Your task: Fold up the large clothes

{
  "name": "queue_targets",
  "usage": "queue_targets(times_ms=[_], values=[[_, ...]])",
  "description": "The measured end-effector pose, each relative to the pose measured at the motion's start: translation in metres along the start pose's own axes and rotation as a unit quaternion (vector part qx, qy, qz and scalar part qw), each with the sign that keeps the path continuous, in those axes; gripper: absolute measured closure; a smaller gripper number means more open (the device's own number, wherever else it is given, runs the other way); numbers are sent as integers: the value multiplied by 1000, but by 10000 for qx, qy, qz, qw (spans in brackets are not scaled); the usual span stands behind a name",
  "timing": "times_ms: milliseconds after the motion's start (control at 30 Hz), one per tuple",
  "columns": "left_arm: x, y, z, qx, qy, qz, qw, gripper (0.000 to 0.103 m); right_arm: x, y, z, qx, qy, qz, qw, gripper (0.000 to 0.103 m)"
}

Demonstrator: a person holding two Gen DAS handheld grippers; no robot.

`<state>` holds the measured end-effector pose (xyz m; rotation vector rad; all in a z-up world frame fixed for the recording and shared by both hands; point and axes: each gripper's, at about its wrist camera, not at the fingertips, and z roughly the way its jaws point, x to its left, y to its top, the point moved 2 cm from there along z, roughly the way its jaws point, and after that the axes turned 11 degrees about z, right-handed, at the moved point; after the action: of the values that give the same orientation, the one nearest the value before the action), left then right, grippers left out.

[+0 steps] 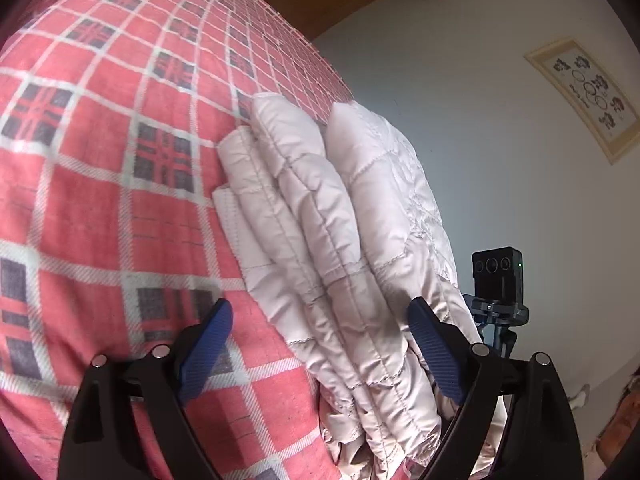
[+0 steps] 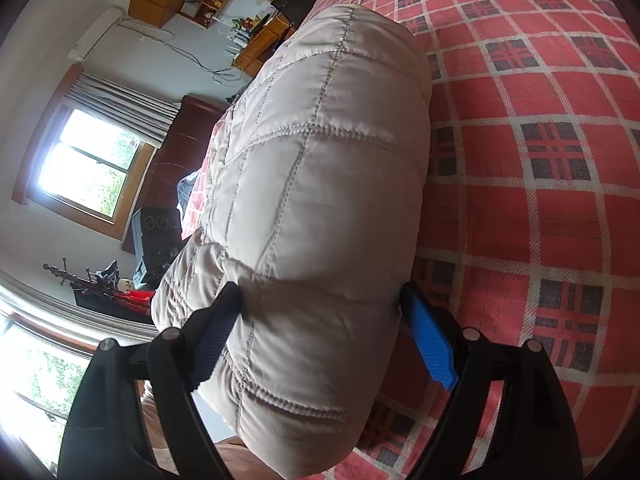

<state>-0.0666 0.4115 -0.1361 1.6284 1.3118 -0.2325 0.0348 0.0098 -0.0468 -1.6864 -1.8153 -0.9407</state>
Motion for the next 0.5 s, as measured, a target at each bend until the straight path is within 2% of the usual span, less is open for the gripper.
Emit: queue_targets(times_ms=[100,167,233,333,500], values=[[-2,2,3,-1,63,-11,10000,5,-1,1,4,28,32,47,10000,18],[-10,6,10,10,76,72,9999,4,-1,4,8,36,49,50,10000,16],[-17,13,18,-22,-284,-6,9996,4,-6,5,9,41,61,57,10000,15],[-16,19,24,-122,-574,-279,9979,4,-10,6,12,82,106,101,9999,14],[-28,21,39,120,-347,4,9993,4,-16,10,25,175,245,162,9994,10]])
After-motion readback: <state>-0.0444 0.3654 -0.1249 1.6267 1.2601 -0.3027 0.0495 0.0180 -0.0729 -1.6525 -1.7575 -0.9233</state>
